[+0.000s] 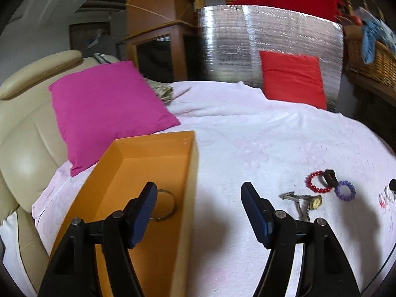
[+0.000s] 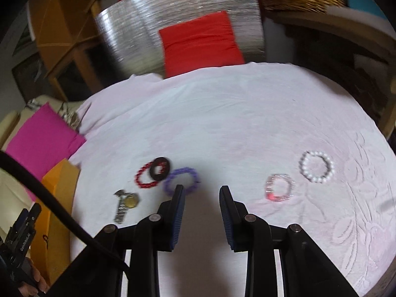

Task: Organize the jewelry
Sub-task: 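Grasp the gold-faced watch with the left tool while the right tool grasps the pink crystal bracelet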

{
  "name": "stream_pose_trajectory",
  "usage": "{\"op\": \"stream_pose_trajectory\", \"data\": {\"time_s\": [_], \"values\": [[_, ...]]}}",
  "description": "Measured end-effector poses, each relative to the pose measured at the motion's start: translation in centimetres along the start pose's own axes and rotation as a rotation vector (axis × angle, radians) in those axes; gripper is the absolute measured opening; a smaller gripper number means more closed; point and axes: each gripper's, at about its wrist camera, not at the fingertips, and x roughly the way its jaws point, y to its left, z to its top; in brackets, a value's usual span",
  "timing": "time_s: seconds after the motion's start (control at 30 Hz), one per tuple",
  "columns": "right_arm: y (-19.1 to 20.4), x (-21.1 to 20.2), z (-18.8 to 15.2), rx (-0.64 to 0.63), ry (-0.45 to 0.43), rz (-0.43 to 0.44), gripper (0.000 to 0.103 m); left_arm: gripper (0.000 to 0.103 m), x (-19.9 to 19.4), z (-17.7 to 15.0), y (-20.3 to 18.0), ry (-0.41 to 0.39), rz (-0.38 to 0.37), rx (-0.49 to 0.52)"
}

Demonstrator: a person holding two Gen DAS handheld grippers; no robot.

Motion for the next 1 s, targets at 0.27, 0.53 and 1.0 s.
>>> {"op": "stream_pose_trajectory", "data": {"time_s": [0.27, 0.53, 1.0], "values": [[-5.2, 1.9, -0.7, 0.101, 0.023, 0.033, 0.032, 0.071, 2.5, -0.4, -3.6, 0.062, -0.12, 0.081], [-7.9, 1.9, -0.2, 0.168, 0.075, 0.056, 0.032, 0.071, 4.8, -1.0, -9.3, 0.148, -0.277, 0.126], [-15.9, 0.2, 1.3, 0.313, 0.068, -0.048, 0.032, 0.065, 8.1, -2.5, -16.9, 0.295, -0.444, 0.197]]}}
